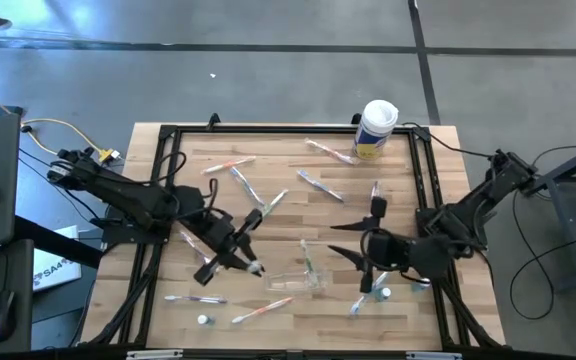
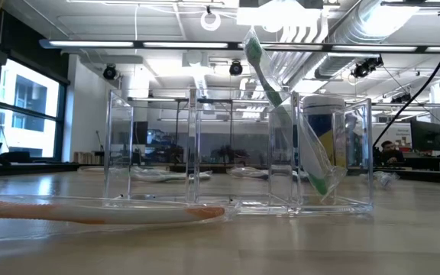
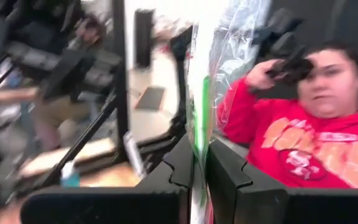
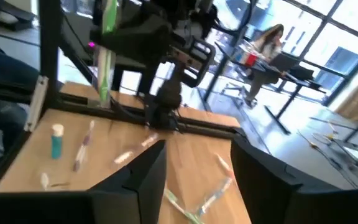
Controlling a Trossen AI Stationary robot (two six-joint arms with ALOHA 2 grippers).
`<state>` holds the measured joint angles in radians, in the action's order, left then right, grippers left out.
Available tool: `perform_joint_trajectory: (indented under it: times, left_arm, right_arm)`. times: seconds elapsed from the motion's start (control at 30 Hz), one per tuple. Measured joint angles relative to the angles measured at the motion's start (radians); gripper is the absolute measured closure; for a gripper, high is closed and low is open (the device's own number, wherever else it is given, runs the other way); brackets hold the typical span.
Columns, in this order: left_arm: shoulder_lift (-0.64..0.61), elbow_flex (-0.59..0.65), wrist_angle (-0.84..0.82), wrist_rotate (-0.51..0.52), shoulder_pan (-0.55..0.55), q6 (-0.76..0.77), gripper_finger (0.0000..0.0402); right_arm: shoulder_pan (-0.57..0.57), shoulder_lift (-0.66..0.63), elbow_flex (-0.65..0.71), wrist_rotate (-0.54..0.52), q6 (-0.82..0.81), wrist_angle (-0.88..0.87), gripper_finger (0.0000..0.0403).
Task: Pick & Place toothbrushing station
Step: Put the right green toothbrush into the transparent organizer
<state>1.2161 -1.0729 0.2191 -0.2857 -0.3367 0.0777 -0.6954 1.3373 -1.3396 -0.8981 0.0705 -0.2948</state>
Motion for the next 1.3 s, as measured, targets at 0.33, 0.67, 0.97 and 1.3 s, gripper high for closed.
perform_joint_trajectory:
  times: [0.33,0.67,0.97,1.3]
  left_arm:
    - [0.018,0.031,-0.025,0.468,-0.122,0.01,0.0382]
    - [0.051,0.272,0.384,0.983,-0.365,-0.026,0.0382]
    - [0.053,0.5,0.608,0.975,-0.239,0.066,0.0382]
    - [0.194,0.597,0.904,0.876,-0.212,-0.002,0.0382]
  right_arm:
    - [-0.1,-0.006,0.0,-0.302,-0.406,-0.415,0.0234]
    - [-0.16,-0.015,0.0,-0.441,-1.162,-1.008,0.0239]
    - [-0.146,-0.012,0.009,-0.468,-1.226,-1.051,0.0242]
    - [-0.091,-0.012,0.114,-0.52,-1.343,-1.052,0.0242]
